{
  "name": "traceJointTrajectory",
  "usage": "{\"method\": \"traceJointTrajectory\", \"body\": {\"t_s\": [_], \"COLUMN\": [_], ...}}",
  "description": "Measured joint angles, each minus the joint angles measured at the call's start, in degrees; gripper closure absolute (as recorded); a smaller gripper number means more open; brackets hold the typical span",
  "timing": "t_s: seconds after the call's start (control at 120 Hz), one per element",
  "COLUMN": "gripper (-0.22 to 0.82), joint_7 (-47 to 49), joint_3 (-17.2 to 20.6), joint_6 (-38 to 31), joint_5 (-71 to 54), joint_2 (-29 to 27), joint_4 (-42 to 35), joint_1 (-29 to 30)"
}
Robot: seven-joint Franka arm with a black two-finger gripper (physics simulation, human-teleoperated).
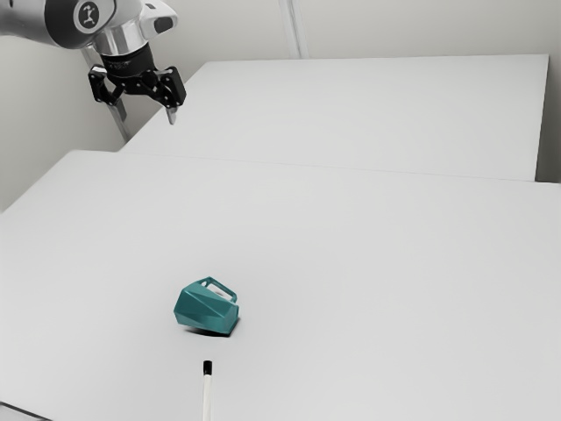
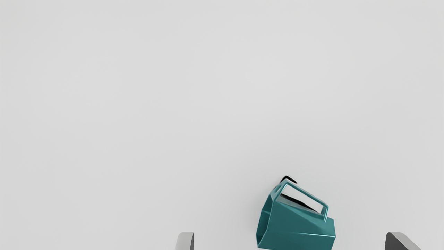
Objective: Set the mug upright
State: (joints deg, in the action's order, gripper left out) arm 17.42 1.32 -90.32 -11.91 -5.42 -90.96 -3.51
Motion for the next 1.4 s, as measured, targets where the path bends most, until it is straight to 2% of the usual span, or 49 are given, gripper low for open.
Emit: {"method": "traceJointTrajectory", "body": {"t_s": [0.433, 0.608, 0.692, 0.95, 1.233, 1.4], "gripper": [0.0, 0.0, 0.0, 0.0, 0.0, 0.0], "joint_7": [0.5, 0.7, 0.8, 0.1, -3.7, -6.8], "joint_3": [-0.4, -8.2, -10.7, -11.6, -11.8, -11.8], "joint_6": [-1.3, -1.6, -1.5, 0.6, 3.9, 4.9], "joint_5": [0.5, 10.6, 15.1, 27.6, 32.9, 37.0], "joint_2": [-2.0, -1.7, -1.3, 6.0, 13.2, 16.6], "joint_4": [-2.7, -10.0, -12.9, -14.4, -15.3, -17.2], "joint_1": [0.4, 2.1, 2.6, 8.0, 14.7, 15.2]}}
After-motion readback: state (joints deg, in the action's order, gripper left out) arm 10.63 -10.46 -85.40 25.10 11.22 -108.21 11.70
